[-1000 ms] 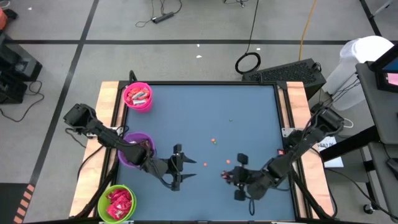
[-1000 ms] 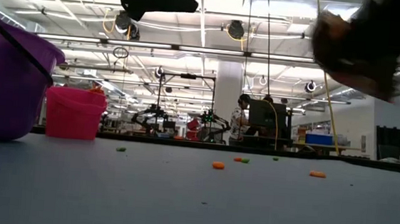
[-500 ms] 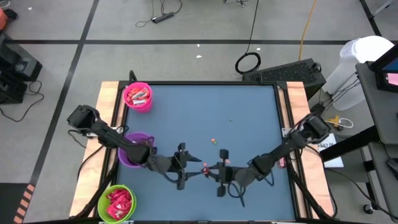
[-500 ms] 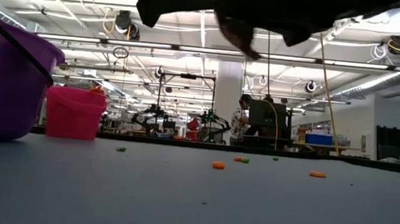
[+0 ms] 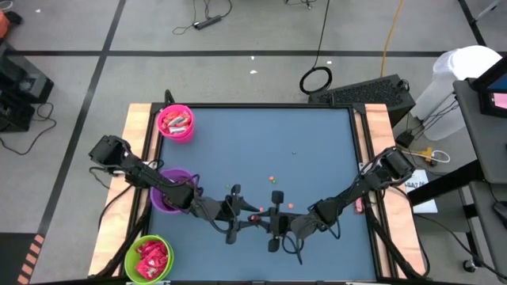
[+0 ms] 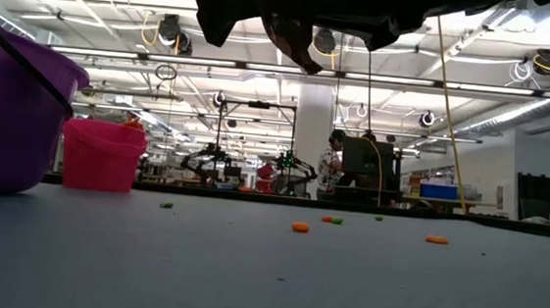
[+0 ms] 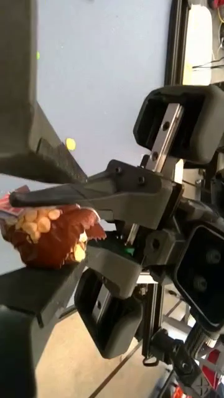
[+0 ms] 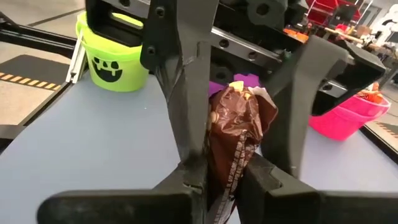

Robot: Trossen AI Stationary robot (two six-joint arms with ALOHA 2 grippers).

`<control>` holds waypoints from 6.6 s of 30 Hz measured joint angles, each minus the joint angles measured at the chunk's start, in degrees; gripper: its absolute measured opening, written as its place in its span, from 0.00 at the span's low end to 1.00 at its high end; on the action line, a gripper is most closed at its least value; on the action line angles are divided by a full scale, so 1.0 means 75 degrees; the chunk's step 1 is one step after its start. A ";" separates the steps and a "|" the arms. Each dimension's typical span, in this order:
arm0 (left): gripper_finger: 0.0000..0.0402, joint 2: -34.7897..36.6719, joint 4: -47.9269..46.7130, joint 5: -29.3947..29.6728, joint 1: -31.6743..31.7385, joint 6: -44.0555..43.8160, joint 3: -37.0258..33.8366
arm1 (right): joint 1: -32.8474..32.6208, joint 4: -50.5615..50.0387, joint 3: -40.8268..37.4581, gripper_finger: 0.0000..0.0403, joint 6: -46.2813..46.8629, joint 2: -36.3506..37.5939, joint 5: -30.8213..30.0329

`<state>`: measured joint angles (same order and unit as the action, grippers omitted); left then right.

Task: Organize candy in baskets
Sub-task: Put the brown chocolate into the violet bucket

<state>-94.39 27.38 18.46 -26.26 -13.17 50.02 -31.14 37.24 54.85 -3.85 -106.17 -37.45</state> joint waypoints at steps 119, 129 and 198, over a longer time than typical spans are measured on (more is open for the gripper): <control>0.63 0.2949 0.1062 0.1113 -0.0163 0.0624 -0.2876 | 0.0169 -1.4281 -0.1818 0.53 1.3072 0.3573 0.6515; 0.63 0.2952 0.1081 0.1110 -0.0221 0.0612 -0.2876 | 0.0584 -1.4098 -0.1874 0.53 1.3970 0.3573 0.6558; 0.63 0.2955 0.1087 0.1011 -0.0399 0.0615 -0.2871 | -0.0761 -0.8866 -0.1419 0.43 1.2403 0.2927 0.5764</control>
<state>-72.23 35.53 26.04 -29.26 -8.56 28.49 -36.84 -29.25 44.21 89.17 -84.22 5.79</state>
